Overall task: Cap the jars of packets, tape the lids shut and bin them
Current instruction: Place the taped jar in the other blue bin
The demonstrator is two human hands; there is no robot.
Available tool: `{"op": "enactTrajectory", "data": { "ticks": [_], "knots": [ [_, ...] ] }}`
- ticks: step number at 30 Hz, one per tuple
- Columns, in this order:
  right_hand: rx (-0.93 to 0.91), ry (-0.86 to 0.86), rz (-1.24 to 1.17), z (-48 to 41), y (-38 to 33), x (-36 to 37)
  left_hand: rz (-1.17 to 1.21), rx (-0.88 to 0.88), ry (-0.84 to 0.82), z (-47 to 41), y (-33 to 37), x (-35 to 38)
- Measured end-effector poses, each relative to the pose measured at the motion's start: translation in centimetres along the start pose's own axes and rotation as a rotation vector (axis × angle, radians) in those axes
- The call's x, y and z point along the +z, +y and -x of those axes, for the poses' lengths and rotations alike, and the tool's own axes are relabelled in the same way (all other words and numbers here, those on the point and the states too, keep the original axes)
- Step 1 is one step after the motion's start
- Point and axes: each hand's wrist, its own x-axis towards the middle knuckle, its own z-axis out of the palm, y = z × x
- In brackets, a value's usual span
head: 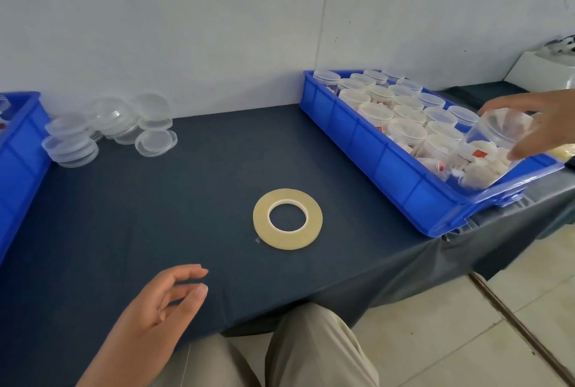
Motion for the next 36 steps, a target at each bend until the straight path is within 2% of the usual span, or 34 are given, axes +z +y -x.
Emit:
{"op": "enactTrajectory", "data": {
  "ticks": [3,5,8,10,13,18,22,28,32,36],
  "knots": [
    [0.051,-0.122,0.020,1.4,-3.8,2.7,-0.008,-0.007,-0.023,-0.1,-0.3,0.4],
    [0.116,-0.189,0.116,2.8,-7.2,5.5,-0.027,-0.013,-0.040,-0.2,-0.5,0.6],
    [0.021,-0.310,0.270,2.8,-9.1,6.9,-0.051,-0.006,-0.049,-0.3,-1.0,0.7],
    [-0.041,-0.268,0.353,2.4,-8.9,7.6,-0.054,-0.005,-0.056,-0.4,-1.4,0.7],
    [-0.033,-0.233,0.362,1.4,-9.1,8.3,-0.035,-0.003,-0.066,-0.3,-1.4,0.3],
    [-0.107,-0.009,0.602,-0.6,-9.9,9.3,-0.025,0.010,-0.049,-0.2,-0.9,0.2],
    [0.041,-0.092,0.534,-2.4,-8.7,8.9,-0.004,0.026,-0.037,0.0,-1.0,0.2],
    [0.038,0.205,0.576,-3.9,-6.2,10.0,0.008,0.049,-0.012,0.5,-1.2,-0.3],
    [0.116,0.265,0.533,-3.8,-5.8,10.2,0.018,0.059,-0.006,0.6,-1.7,-0.6],
    [0.068,0.324,0.542,-2.6,-8.5,9.8,0.009,0.060,0.007,0.4,-2.3,-0.5]
  ]
}}
